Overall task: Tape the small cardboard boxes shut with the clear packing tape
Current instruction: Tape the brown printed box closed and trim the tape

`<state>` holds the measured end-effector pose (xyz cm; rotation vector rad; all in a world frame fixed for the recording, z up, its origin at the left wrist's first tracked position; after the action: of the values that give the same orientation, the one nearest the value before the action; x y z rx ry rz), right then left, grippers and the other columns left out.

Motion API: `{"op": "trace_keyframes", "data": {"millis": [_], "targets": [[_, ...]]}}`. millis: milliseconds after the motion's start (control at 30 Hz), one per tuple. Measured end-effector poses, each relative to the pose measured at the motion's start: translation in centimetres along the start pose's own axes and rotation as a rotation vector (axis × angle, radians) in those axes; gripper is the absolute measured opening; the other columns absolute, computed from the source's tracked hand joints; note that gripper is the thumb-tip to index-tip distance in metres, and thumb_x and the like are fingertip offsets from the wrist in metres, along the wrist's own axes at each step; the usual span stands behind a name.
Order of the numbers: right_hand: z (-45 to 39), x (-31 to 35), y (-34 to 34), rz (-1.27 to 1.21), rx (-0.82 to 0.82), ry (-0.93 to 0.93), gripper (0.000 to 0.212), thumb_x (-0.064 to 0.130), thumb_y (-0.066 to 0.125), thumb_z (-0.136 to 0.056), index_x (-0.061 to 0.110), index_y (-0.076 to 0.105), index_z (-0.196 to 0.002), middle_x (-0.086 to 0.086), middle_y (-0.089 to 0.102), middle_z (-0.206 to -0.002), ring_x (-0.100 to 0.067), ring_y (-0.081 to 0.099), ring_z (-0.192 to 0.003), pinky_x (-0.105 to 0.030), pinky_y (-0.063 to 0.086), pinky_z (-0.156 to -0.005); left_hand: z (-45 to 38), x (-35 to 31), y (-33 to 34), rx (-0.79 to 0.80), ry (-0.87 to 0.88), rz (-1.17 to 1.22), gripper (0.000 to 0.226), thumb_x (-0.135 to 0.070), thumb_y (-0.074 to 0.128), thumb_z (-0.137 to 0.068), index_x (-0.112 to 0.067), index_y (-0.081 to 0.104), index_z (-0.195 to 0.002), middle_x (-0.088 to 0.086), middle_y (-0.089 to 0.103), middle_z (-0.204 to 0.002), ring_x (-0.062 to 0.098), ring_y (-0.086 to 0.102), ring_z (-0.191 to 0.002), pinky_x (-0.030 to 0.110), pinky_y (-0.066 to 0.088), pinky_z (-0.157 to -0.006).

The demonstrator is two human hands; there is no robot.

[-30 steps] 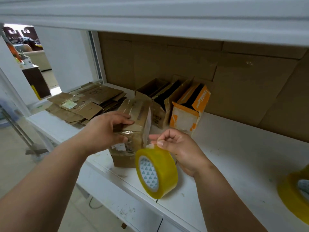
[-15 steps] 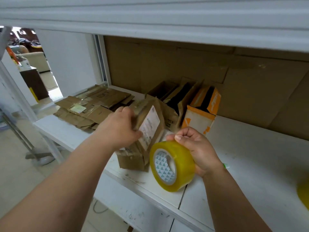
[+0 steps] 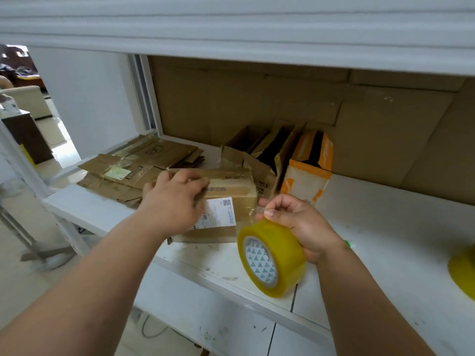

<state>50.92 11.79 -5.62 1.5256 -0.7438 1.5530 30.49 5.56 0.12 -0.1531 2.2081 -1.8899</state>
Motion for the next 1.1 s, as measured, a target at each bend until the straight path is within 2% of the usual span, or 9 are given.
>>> {"op": "trace_keyframes", "data": {"millis": [133, 300, 367, 467, 567, 700, 800, 967, 1100], "targets": [[0.7, -0.1, 0.4, 0.02, -0.006, -0.015, 0.019, -0.007, 0.063, -0.088, 0.007, 0.064, -0.077, -0.013, 0.071, -0.114, -0.022, 0.069, -0.107, -0.047, 0.05, -0.102, -0.1, -0.2, 0.4, -0.034, 0.055, 0.021, 0.056, -0.03, 0.057, -0.092, -0.042, 0.039, -0.143, -0.018, 0.033, -0.152, 0.023, 0.029, -0.135, 0.049, 0.032, -0.112], [3.0, -0.5, 1.4, -0.042, 0.118, -0.006, 0.011, -0.006, 0.063, -0.084, 0.004, 0.059, -0.081, -0.018, 0.072, -0.111, -0.031, 0.07, -0.104, -0.045, 0.055, -0.093, -0.8, 0.5, -0.4, -0.059, 0.098, 0.198, 0.056, -0.005, 0.049, -0.09, -0.04, 0.057, -0.133, -0.022, 0.05, -0.143, 0.01, 0.041, -0.136, 0.048, 0.026, -0.118], [3.6, 0.0, 1.2, -0.113, 0.118, -0.016, 0.011, -0.001, 0.066, -0.077, 0.002, 0.057, -0.084, -0.021, 0.072, -0.109, -0.031, 0.071, -0.099, -0.041, 0.059, -0.084, -0.7, -0.1, -0.4, -0.003, 0.053, 0.309, 0.034, -0.03, 0.045, -0.1, -0.037, 0.057, -0.131, -0.016, 0.057, -0.135, 0.014, 0.048, -0.13, 0.053, 0.024, -0.118], [3.8, 1.0, 0.1, -0.159, 0.049, -0.049, 0.013, 0.003, 0.066, -0.072, 0.002, 0.058, -0.082, -0.021, 0.072, -0.108, -0.027, 0.072, -0.098, -0.038, 0.06, -0.08, -0.2, -2.4, 1.2, 0.119, 0.051, 0.155, 0.087, -0.09, 0.027, -0.074, -0.042, 0.03, -0.146, 0.0, 0.04, -0.149, 0.027, 0.037, -0.14, 0.063, 0.009, -0.118], [4.0, 1.8, -0.8, -0.095, -0.013, -0.072, 0.006, 0.001, 0.067, -0.077, 0.006, 0.062, -0.078, -0.015, 0.071, -0.114, -0.024, 0.071, -0.1, -0.039, 0.058, -0.085, 0.1, -3.7, 2.1, 0.164, 0.056, 0.072, 0.107, -0.101, 0.028, -0.058, -0.046, 0.021, -0.15, 0.004, 0.02, -0.159, 0.032, 0.017, -0.148, 0.065, 0.003, -0.117], [4.2, 1.9, -1.7, -0.073, -0.062, -0.083, 0.011, -0.005, 0.063, -0.083, 0.004, 0.061, -0.078, -0.012, 0.072, -0.114, -0.022, 0.072, -0.095, -0.035, 0.059, -0.082, 0.3, -4.4, 1.6, 0.239, 0.168, 0.174, 0.102, -0.08, 0.053, -0.061, -0.041, 0.026, -0.152, -0.004, 0.016, -0.162, 0.02, 0.014, -0.149, 0.052, 0.015, -0.12], [4.5, 1.9, -1.6, -0.12, -0.054, -0.089, 0.008, 0.0, 0.066, -0.075, 0.002, 0.06, -0.08, -0.013, 0.074, -0.107, -0.021, 0.073, -0.092, -0.033, 0.061, -0.079, 0.2, -5.0, 1.3, 0.286, 0.25, 0.172, 0.099, -0.06, 0.053, -0.061, -0.035, 0.028, -0.153, -0.01, 0.015, -0.164, 0.011, 0.005, -0.15, 0.043, 0.014, -0.122], [4.4, 1.8, -1.3, -0.055, -0.061, -0.079, 0.014, -0.008, 0.062, -0.085, 0.005, 0.062, -0.079, -0.011, 0.074, -0.092, -0.023, 0.07, -0.09, -0.042, 0.056, -0.085, 0.5, -5.3, 1.1, 0.209, 0.251, 0.341, 0.062, -0.021, 0.06, -0.092, -0.027, 0.04, -0.15, -0.009, 0.028, -0.157, 0.014, 0.019, -0.143, 0.022, 0.014, -0.114], [4.2, 2.0, -0.7, 0.012, -0.058, -0.075, 0.015, -0.005, 0.063, -0.087, 0.007, 0.064, -0.079, -0.019, 0.071, -0.09, -0.029, 0.069, -0.096, -0.047, 0.054, -0.087, 1.3, -5.7, 1.5, 0.204, 0.279, 0.394, 0.067, -0.005, 0.055, -0.091, -0.025, 0.035, -0.152, -0.012, 0.021, -0.162, 0.009, 0.014, -0.15, 0.014, 0.006, -0.113]]}}
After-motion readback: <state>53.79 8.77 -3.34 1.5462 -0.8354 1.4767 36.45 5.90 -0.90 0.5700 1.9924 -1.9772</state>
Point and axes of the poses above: each hand's wrist, its own z-axis away from the middle knuckle, its own y-axis out of the palm, x = y × z, the point moved 9 cm from there along -z, towards the middle knuckle
